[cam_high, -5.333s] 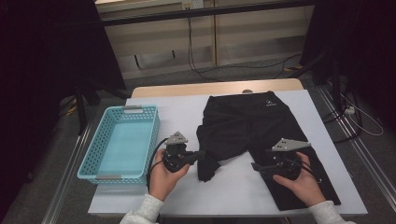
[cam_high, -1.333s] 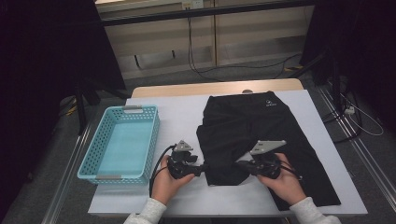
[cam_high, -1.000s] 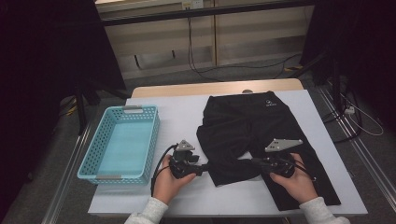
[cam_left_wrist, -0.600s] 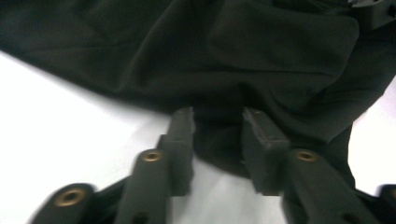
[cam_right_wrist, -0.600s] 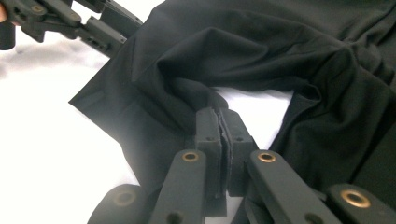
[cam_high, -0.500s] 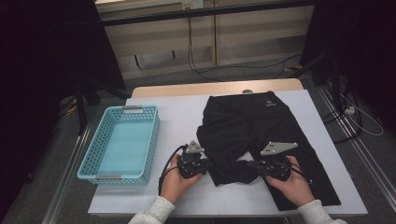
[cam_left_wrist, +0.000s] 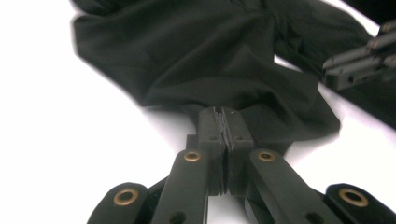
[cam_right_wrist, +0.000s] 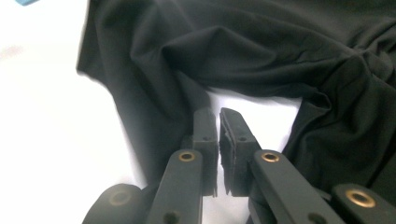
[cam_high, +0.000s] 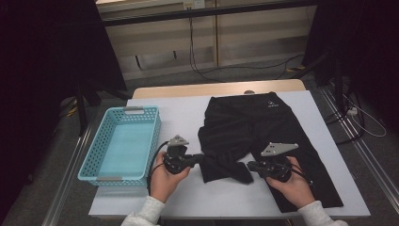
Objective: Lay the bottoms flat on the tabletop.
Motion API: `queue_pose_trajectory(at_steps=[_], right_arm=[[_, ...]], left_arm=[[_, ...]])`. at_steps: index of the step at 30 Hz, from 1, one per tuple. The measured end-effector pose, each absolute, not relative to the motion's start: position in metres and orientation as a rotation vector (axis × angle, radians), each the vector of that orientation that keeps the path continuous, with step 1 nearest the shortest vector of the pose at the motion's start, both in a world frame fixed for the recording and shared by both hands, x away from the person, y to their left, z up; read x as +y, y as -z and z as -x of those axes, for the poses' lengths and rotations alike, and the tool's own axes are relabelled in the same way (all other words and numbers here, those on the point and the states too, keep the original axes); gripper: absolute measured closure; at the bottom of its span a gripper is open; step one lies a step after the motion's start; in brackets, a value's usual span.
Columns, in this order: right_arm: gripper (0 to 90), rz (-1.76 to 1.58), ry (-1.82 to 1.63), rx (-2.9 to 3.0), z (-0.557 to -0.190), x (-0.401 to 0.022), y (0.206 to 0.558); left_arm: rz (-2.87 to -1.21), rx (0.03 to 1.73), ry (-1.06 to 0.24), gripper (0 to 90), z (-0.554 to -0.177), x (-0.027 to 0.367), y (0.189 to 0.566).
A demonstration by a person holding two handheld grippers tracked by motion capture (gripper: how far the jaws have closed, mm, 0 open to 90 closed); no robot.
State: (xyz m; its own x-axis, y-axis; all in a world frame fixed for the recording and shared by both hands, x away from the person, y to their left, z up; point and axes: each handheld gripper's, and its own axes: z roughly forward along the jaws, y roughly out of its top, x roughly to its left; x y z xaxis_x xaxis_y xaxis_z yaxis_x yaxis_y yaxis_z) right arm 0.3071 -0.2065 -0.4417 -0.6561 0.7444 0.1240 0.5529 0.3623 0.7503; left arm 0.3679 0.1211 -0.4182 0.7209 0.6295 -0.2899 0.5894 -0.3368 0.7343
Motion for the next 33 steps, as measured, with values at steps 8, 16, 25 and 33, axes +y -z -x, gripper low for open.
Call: queue_pose_trajectory(at_steps=[8,16,25,33], right_arm=[[76.8,-1.132,-1.161,2.377,-0.312,-0.195,0.44],[64.6,-1.107,-1.103,2.35,-0.336,-0.174,0.444],[63.1,-1.101,-1.086,2.367,-0.351,-0.164,0.452],[90.0,-1.056,-1.017,2.417,-0.357,-0.158,0.455]], left_arm=[[-2.025,0.955,-0.068,88.3,-0.367,0.133,0.416],[-2.015,0.979,-0.083,88.3,-0.366,0.138,0.416],[-2.014,0.992,-0.085,88.4,-0.366,0.141,0.418],[-2.016,0.992,-0.094,88.3,-0.366,0.14,0.417]])
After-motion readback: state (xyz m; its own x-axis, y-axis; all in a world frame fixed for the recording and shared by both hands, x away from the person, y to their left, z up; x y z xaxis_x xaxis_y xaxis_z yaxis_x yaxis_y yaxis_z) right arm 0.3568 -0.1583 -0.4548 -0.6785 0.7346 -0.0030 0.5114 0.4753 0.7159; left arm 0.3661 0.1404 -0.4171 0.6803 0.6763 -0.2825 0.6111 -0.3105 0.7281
